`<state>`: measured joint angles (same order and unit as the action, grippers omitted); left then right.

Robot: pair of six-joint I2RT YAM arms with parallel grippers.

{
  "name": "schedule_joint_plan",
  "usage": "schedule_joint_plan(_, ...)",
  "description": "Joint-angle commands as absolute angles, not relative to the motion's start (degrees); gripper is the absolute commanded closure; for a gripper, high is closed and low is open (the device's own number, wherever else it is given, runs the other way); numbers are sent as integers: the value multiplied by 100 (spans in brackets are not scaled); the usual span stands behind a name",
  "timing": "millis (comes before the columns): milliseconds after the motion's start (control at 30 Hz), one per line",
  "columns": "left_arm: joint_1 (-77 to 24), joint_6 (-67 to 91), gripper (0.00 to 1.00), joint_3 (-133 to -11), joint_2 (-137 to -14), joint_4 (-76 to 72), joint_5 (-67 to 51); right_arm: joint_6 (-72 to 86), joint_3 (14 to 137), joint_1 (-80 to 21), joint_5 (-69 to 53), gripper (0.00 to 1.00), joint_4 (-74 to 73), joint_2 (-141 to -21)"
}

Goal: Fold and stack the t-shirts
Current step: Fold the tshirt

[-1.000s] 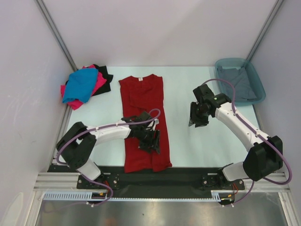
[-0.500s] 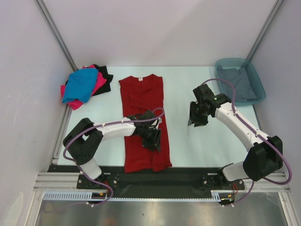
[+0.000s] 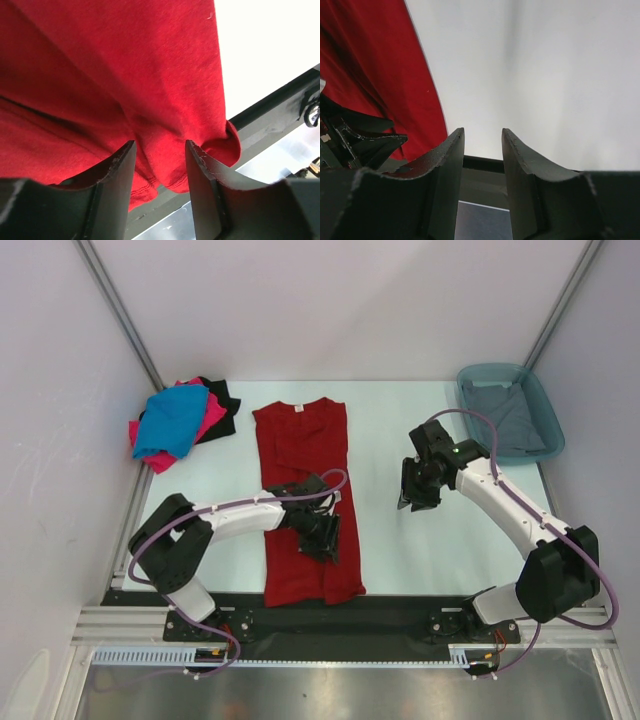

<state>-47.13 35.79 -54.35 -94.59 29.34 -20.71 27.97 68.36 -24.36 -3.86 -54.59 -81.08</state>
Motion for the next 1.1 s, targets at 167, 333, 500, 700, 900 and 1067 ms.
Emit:
schedule_joint_plan(167, -4755, 3480, 57, -5186, -9141, 2971, -1890, 2733, 6820, -2417, -439, 58, -5370, -8095)
schedule_joint_plan(333, -4755, 3480, 74, -5168, -9184, 2909, -1925, 2725, 6838, -2417, -431, 58, -5370, -8112)
schedule_joint_plan(500, -4755, 3472, 95, -5212, -9264, 2865, -1977, 2716, 6838, -2417, -422, 58, -5379, -8121)
schedule_joint_plan(700, -4755, 3463, 100, -5265, -9211, 2953, -1986, 2716, 6820, -2417, -431, 58, -5370, -8139)
schedule_joint_plan(900, -4790, 3550, 100, -5282, -8790, 3462, -1951, 2707, 6750, -2417, -466, 58, -5335, -8191)
schedule_joint_plan(1067, -4790, 3674, 100, -5045, -8280, 3735, -1951, 2733, 6697, -2417, -527, 58, -5256, -8235)
